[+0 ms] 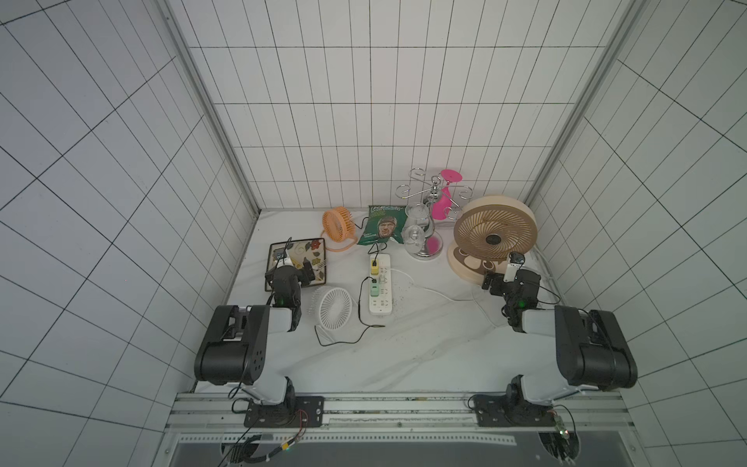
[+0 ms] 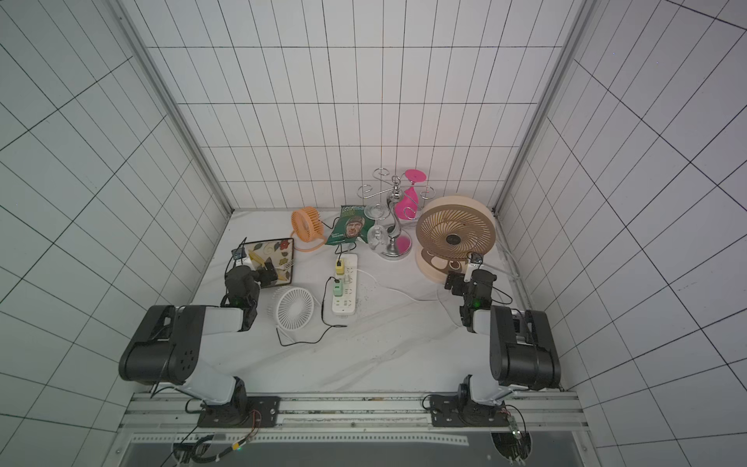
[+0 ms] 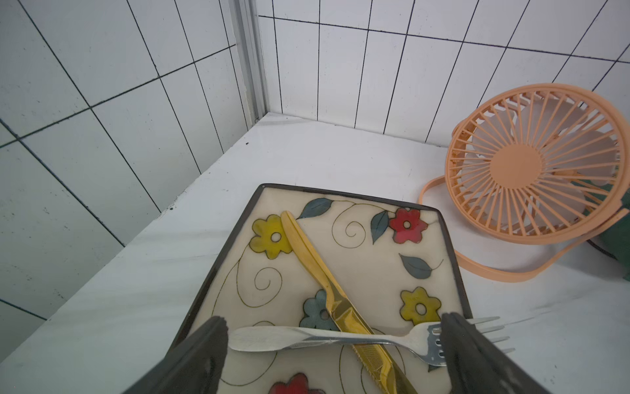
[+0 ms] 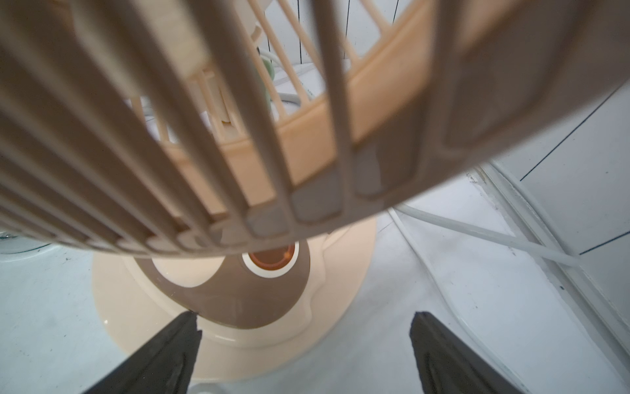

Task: Unplug the desk fan from the power strip
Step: Adjust the fan at the center of the board.

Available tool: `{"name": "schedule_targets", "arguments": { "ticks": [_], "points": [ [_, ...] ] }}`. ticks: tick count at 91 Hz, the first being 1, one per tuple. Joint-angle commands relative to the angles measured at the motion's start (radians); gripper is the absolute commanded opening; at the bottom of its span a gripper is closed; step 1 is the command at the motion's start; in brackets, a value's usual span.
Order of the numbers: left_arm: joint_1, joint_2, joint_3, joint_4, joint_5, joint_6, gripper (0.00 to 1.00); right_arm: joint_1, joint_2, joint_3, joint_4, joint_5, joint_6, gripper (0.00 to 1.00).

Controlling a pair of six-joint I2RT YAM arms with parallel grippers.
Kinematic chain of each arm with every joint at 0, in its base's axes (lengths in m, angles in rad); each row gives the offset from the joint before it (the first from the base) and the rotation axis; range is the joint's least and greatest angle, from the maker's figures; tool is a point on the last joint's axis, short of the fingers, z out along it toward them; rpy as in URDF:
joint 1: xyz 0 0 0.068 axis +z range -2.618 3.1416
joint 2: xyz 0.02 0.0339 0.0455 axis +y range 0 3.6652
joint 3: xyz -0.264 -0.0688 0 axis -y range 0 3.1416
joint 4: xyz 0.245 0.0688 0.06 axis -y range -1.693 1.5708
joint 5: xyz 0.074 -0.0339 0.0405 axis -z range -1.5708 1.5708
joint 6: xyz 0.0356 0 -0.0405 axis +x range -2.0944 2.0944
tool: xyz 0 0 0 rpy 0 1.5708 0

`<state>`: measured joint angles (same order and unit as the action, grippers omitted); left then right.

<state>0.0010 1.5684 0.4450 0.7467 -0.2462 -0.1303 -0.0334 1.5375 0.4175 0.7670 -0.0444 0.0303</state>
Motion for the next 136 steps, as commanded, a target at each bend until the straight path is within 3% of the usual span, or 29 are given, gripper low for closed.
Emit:
{"name": "schedule_targets", "arguments": {
  "ticks": [1,75,84,91,101,124,131,136],
  "points": [
    [-0.003,-0.011,0.006,0.016,0.002,0.011,0.99,-0.008,-0.002,0.020,0.025,0.009,0.000,0.99],
    [-0.007,-0.031,0.008,0.000,-0.033,0.001,0.98,-0.008,-0.005,0.020,0.027,0.008,0.000,0.99],
    [-0.009,-0.109,0.038,-0.112,-0.044,-0.003,0.98,-0.009,-0.085,0.106,-0.220,-0.027,-0.016,0.99],
    [-0.008,-0.168,0.062,-0.202,-0.054,-0.008,0.98,-0.008,-0.158,0.163,-0.375,-0.138,-0.071,0.99],
    [-0.008,-0.251,0.079,-0.274,-0.057,-0.018,0.98,-0.008,-0.268,0.150,-0.414,-0.207,-0.082,0.99],
    [-0.009,-0.394,0.168,-0.466,-0.018,-0.089,0.98,-0.008,-0.601,-0.021,-0.293,-0.071,0.097,0.99],
    [-0.007,-0.421,0.211,-0.547,0.003,-0.140,0.98,-0.009,-0.706,-0.028,-0.403,0.057,0.201,0.99],
    [-0.004,-0.435,0.240,-0.600,0.020,-0.181,0.98,-0.010,-0.776,0.007,-0.598,0.207,0.347,0.99]
  ]
}}
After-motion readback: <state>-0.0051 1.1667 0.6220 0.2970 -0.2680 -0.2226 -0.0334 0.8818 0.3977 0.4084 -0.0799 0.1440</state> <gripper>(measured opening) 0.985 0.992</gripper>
